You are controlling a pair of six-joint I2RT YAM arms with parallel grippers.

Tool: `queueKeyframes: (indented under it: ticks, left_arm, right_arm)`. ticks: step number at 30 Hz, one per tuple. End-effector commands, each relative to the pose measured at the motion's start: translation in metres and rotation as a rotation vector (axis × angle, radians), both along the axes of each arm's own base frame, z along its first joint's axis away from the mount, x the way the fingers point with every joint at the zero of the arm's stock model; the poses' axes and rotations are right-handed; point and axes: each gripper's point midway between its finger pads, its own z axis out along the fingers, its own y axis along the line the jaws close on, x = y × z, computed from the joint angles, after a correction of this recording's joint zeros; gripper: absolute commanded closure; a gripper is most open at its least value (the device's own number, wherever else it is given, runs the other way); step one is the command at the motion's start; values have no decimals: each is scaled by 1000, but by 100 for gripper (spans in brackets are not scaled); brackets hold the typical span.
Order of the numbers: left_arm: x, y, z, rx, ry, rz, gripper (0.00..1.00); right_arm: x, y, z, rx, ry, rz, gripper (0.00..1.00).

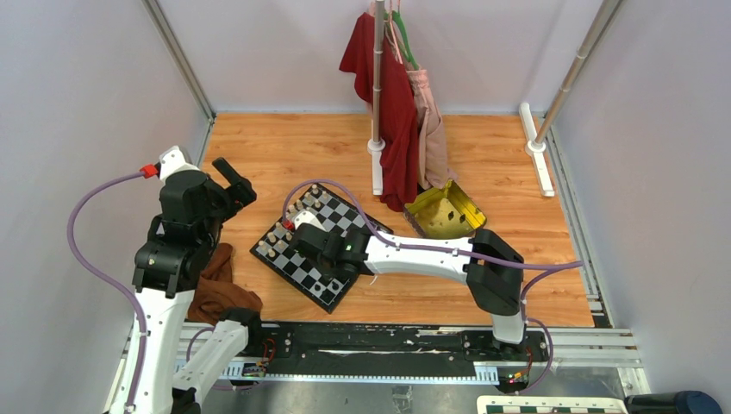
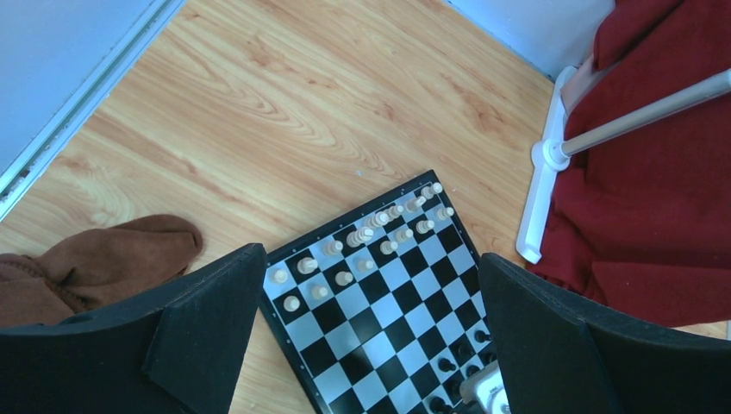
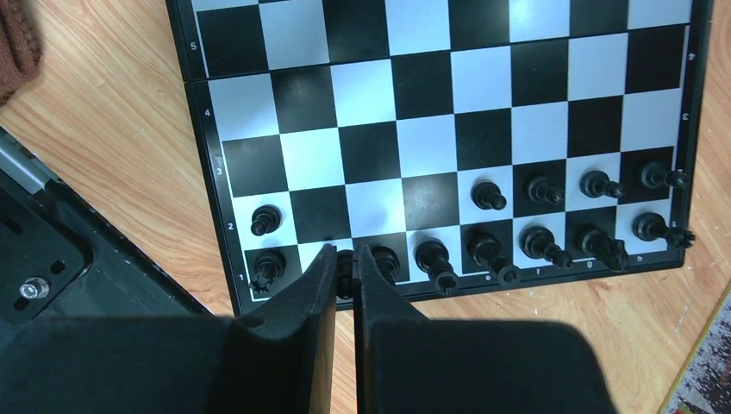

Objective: Set up the chess pieces on the board
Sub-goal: Place the chess piece on the chessboard.

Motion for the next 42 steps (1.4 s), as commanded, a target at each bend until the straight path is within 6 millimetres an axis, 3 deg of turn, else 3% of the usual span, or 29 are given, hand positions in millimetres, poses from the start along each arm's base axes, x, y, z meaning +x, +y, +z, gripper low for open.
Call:
queueKeyframes:
  ticks: [1,19,42]
  left_arm:
    - [-1,5,1,19,7,14,0]
    - [2,6,-10,40,37,14,0]
    - [2,5,-16,41,53,10,0]
  right_arm:
    - [-7,11,-10,-14,17,44,100]
    - [-10,22,-34,-37,45,84,100]
    - [-9,20,-55,-60,69,98,100]
